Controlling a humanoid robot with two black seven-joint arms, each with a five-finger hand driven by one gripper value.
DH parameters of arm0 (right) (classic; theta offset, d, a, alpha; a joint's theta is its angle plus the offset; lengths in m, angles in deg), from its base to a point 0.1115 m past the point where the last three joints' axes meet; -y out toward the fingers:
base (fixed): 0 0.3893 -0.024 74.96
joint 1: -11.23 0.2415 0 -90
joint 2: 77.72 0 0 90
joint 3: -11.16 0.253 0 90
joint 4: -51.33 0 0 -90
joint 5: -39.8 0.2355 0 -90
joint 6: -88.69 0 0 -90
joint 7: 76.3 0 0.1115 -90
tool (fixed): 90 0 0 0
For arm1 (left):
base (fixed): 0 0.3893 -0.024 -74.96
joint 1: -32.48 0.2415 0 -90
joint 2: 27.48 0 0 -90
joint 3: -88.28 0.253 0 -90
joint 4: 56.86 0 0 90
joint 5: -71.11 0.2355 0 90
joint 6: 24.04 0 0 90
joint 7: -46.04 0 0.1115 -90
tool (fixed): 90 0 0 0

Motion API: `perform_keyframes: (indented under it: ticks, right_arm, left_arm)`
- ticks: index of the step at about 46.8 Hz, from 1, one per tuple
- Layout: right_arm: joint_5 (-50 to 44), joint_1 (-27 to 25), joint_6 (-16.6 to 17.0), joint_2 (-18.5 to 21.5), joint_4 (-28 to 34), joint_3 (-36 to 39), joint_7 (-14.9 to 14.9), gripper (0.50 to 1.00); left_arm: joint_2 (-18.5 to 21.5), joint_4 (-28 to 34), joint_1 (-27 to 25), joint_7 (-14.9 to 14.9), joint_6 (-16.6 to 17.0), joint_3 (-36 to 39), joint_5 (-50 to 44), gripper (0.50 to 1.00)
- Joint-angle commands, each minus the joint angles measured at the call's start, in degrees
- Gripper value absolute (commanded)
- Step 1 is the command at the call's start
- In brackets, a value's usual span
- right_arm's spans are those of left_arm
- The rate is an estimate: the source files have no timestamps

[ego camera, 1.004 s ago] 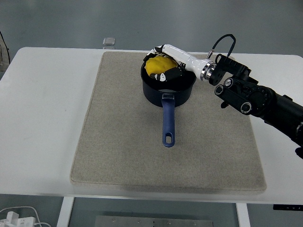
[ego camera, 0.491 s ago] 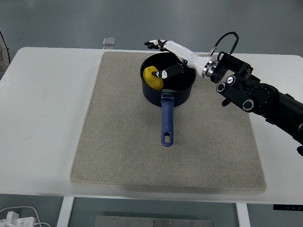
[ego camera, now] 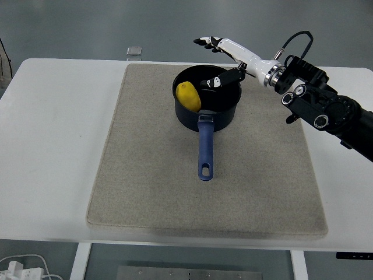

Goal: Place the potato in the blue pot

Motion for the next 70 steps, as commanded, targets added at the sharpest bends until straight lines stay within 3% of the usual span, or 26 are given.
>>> perform_keyframes:
  ticks: [1,13,26,35,44,52,60,70]
  right_arm:
    - [1.1,0.4,0.1,-1.5,0.0,0.3,0.1,0.915]
    - [7.3,0.6,2.7,-6.4,0.0,0.3,0.1,0.915]
    - [21.7,0.2,5.8,-10.3,0.2,0.2,0.4,0.917]
    - [36.8,-0.7,5.7,-11.0,0.5,0.5,6.9,0.915]
    - [51.0,-0.6,5.5,-11.6,0.7,0.5,10.2,0.917]
    - [53.9,-0.9,5.6,-11.9,1.2,3.7,11.4,0.915]
    - [53.9,-2.9,5.7,-12.1,1.2,12.6,16.0,0.915]
    - [54.1,-3.9,4.7,-11.6,1.7,17.7,16.0,0.915]
  left_arm:
    - [0.0,0.0,0.0,0.0,0.0,0.0,0.0,0.999]
    - [0.0,0.0,0.0,0.0,0.0,0.0,0.0,0.999]
    - [0.0,0.0,0.0,0.0,0.0,0.0,0.0,0.999]
    - [0.0,0.0,0.0,0.0,0.0,0.0,0.0,0.999]
    - [0.0,0.0,0.0,0.0,0.0,0.0,0.0,0.999]
    - [0.0,0.0,0.0,0.0,0.0,0.0,0.0,0.999]
    - [0.0,0.0,0.0,0.0,0.1,0.0,0.0,0.999]
    - [0.0,0.0,0.0,0.0,0.0,0.0,0.0,0.999]
